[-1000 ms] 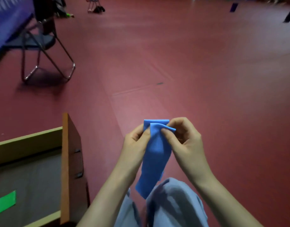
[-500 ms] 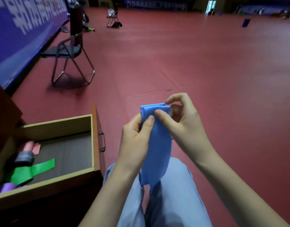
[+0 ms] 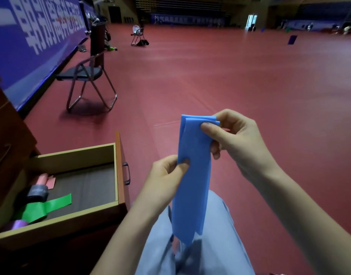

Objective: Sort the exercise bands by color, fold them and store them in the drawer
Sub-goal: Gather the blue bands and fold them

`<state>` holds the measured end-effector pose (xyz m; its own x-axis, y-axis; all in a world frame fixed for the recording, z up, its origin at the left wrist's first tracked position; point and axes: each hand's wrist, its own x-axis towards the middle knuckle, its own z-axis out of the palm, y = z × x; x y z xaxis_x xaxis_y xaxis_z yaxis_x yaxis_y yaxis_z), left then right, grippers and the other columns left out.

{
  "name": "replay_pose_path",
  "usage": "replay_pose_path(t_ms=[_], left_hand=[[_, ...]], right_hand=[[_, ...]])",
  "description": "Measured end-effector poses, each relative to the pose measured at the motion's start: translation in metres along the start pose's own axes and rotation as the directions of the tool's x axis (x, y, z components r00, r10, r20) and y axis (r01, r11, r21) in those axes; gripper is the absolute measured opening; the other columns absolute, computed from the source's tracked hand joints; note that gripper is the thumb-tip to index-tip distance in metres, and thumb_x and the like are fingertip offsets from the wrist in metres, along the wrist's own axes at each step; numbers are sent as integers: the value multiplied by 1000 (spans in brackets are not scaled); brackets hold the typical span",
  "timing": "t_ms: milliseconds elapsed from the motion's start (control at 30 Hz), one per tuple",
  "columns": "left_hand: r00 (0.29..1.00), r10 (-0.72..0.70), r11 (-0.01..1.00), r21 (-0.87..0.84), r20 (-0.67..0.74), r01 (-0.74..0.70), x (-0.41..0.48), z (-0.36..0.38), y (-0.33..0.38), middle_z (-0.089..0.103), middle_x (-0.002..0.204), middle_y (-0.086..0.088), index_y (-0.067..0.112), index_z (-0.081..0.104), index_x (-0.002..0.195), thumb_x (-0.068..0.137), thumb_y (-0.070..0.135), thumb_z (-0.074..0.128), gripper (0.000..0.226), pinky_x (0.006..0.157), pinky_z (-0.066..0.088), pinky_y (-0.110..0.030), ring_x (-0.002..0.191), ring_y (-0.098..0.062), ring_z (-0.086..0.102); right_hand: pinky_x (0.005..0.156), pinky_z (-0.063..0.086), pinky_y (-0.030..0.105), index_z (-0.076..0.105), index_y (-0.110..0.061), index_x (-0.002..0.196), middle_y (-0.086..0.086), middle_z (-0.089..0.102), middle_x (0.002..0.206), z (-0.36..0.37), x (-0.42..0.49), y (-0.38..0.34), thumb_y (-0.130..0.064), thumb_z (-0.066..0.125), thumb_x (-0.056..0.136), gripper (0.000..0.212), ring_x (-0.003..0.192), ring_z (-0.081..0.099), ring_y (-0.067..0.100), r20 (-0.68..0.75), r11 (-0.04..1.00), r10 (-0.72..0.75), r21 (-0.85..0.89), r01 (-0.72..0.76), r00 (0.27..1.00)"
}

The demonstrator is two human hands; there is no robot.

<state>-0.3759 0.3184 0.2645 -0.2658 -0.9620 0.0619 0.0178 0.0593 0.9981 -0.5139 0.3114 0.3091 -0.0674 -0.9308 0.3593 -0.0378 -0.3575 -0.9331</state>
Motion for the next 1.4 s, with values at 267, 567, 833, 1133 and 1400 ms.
replay_pose_path(t_ms=[267, 567, 833, 1133, 1400], left_hand=[[989, -43, 999, 7, -140, 44, 11, -4, 0, 63, 80, -4, 19, 67, 78, 92, 14, 49, 23, 63, 42, -27, 73, -16, 53], [985, -171, 952, -259, -18, 161, 25, -8, 9, 73, 78, -3, 13, 74, 76, 87, 8, 49, 28, 65, 55, -22, 68, -12, 67], [992, -111, 979, -179, -55, 99, 29, -13, 11, 71, 66, 3, 17, 71, 76, 89, 4, 46, 31, 56, 52, -17, 58, -8, 64], [998, 35, 999, -21, -44, -36, 32, -16, 7, 71, 78, 1, 22, 71, 80, 88, -1, 45, 35, 63, 53, -21, 71, -10, 64], [999, -39, 971, -234, 36, 46, 33, -22, -1, 72, 92, 0, 16, 66, 101, 91, 9, 45, 25, 66, 54, -19, 80, -10, 67]], right_hand=[[47, 40, 19, 64, -29, 58, -1, 52, 55, -12, -10, 8, -17, 70, 64, 14, 47, 44, 6, 186, 986, -42, -153, 71, 982], [57, 41, 20, 65, -30, 68, 15, 61, 69, -13, -18, 26, -20, 67, 69, 10, 61, 47, 6, 275, 931, -2, -350, 102, 961], [79, 49, 18, 66, -36, 84, 7, 59, 90, -14, -16, 34, -9, 47, 67, 37, 82, 56, 6, 324, 919, 87, -392, 50, 942], [73, 47, 22, 48, -27, 85, -9, 58, 87, 1, -12, 53, -12, 68, 76, 27, 81, 56, 7, 95, 946, 163, -299, -128, 982], [69, 53, 22, 63, -4, 92, 3, 68, 83, 5, -8, 51, -1, 63, 80, 13, 74, 63, 6, 157, 986, 143, -114, -126, 977]])
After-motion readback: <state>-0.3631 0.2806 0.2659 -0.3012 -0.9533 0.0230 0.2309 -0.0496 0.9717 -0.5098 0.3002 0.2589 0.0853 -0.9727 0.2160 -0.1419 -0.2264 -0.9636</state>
